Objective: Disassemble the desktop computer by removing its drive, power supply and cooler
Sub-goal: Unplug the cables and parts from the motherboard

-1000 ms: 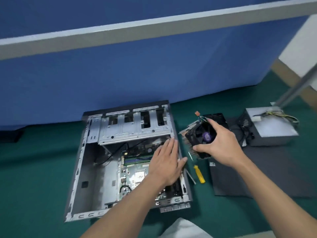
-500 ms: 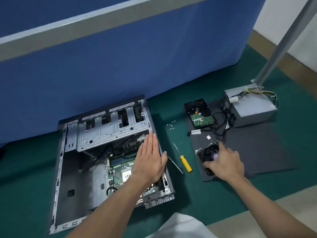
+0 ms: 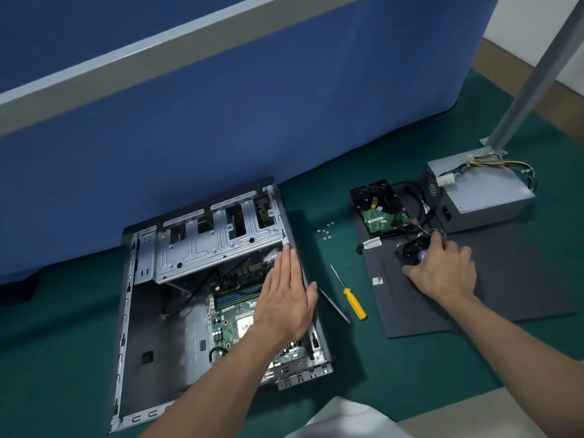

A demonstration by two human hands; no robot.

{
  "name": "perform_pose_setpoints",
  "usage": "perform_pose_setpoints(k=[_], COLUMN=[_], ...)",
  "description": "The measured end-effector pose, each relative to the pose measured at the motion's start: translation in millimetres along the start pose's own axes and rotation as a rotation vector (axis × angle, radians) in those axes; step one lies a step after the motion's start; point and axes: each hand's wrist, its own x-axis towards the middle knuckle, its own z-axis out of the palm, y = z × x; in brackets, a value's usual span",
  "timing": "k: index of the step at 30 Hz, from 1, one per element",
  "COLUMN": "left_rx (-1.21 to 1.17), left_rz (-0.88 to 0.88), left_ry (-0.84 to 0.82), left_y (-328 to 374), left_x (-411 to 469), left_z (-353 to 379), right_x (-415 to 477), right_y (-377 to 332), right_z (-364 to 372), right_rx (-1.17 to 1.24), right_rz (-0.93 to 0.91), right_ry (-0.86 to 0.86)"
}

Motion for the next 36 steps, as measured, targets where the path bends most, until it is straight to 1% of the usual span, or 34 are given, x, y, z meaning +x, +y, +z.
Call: perform_pose_setpoints(k=[6, 13, 16, 19, 21, 23, 24, 26, 27, 28, 29, 30, 31, 32, 34, 36], left_rx=[-0.023, -0.057, -0.079, -0.093, -0.100, -0.120, -0.130, -0.158, -0.183, -0.216, -0.250, -0.282, -0.310, -0.338, -0.375, -0.407], left_rz=[0.001, 0.009, 0.009, 0.014, 0.016, 0.025, 0.034, 0.065, 0.084, 0.098, 0.098, 0.078, 0.036, -0.023, -0.126, -0.154], left_ry=[0.003, 0.019, 0.015, 0.000, 0.004, 0.016, 0.031, 0.081, 0.116, 0.152, 0.189, 0.222, 0.245, 0.246, 0.154, -0.025], left_y=[-2.2, -2.0, -1.7, -1.5, -2.6, -5.9, -8.3, -14.7, -18.3, -22.6, -27.0, -32.2, -38.4, -45.1, -58.3, -66.8], left_x=[2.2, 0.9, 0.7, -1.0, -1.4, -0.5, -0.3, -1.8, -3.7, -6.3, -10.0, -14.5, -19.0, -23.3, -31.4, -35.8], left_z=[3.7, 3.3, 1.4, 0.7, 1.1, 1.4, 1.6, 1.8, 2.3, 3.1, 4.2, 6.1, 8.7, 12.1, 18.3, 25.3], right_x=[6.5, -4.0, -4.9, -1.4, -0.7, -7.3, -13.8, -29.9, -38.7, -48.5, -59.7, -72.0, -84.2, -96.4, -117.9, -127.6], right_y=[-2.2, -11.7, -12.6, -17.8, -25.5, -39.0, -48.0, -69.9, -83.2, -97.8, -112.4, -126.8, -140.7, -152.6, -168.0, -173.4], right_z=[0.7, 7.9, 14.4, 13.0, 9.5, 4.7, 2.5, 1.0, -1.5, -5.2, -8.0, -10.0, -9.2, -5.1, 9.4, 21.5], right_rx=[-0.066, -0.076, -0.117, -0.129, -0.144, -0.125, -0.093, 0.045, 0.169, 0.322, 0.467, 0.558, 0.586, 0.557, 0.430, 0.336], right_rz=[-0.028, -0.081, -0.095, -0.050, 0.019, 0.063, 0.030, -0.133, -0.214, -0.261, -0.272, -0.263, -0.259, -0.278, -0.337, -0.347], right_ry=[-0.025, -0.014, -0.017, -0.070, -0.103, -0.090, -0.045, 0.026, -0.004, -0.079, -0.179, -0.276, -0.336, -0.362, -0.336, -0.268])
